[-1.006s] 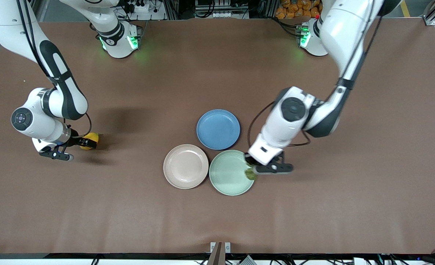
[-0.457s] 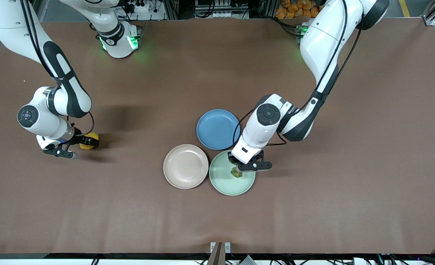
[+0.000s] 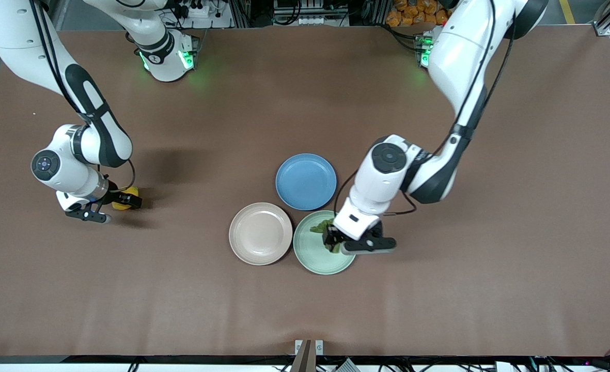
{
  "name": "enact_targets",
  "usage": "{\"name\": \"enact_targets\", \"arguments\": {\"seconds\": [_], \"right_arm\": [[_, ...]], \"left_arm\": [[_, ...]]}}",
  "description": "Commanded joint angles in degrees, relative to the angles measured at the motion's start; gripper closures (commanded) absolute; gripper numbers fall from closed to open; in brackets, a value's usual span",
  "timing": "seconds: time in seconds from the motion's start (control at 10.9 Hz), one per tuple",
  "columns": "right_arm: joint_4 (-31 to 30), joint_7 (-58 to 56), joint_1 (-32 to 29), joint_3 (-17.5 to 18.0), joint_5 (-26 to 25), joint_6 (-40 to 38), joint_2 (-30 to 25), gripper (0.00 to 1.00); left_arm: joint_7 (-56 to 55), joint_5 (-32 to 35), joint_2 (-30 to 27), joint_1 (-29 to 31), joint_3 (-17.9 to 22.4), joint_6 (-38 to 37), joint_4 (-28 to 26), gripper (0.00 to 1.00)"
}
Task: Place lemon and lettuce in plates
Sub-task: 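Lower the lettuce onto the green plate and open the left gripper, then lift the lemon with the right gripper while the left gripper withdraws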
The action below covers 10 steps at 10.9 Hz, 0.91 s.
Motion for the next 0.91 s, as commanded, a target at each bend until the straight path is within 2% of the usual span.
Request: {"name": "enact_targets", "arguments": {"seconds": [0.0,0.09,0.27,0.64,0.82], "right_arm": [[-0.4,0.9,-0.4,0.7,0.4,0.5,-0.1,0.19],[-0.2,1.1,-0.3,0.8,0.4,0.1,-0.1,0.29],[0.1,1.2,-0.2,0.8,0.4,-0.4,-0.1,0.43],[4.7,1.2,-0.2,0.9,0.5,-8.8,-0.1,0.48],[6.4,1.2,0.0,0.9,0.5,-11.1,-0.2,0.48]], "left_arm": [[5.0,1.7,-4.6,1.1,2.7,-0.6,0.7,0.00],[9.8,1.4,-6.0,3.7,2.6,-2.4,0.1,0.00],[17.0,1.0,-9.6,6.0,2.6,-14.0,0.1,0.00],[18.2,0.8,-16.5,8.0,2.6,-30.8,0.1,0.00],[18.3,0.6,-18.4,9.2,2.5,-34.9,0.1,0.00]]}}
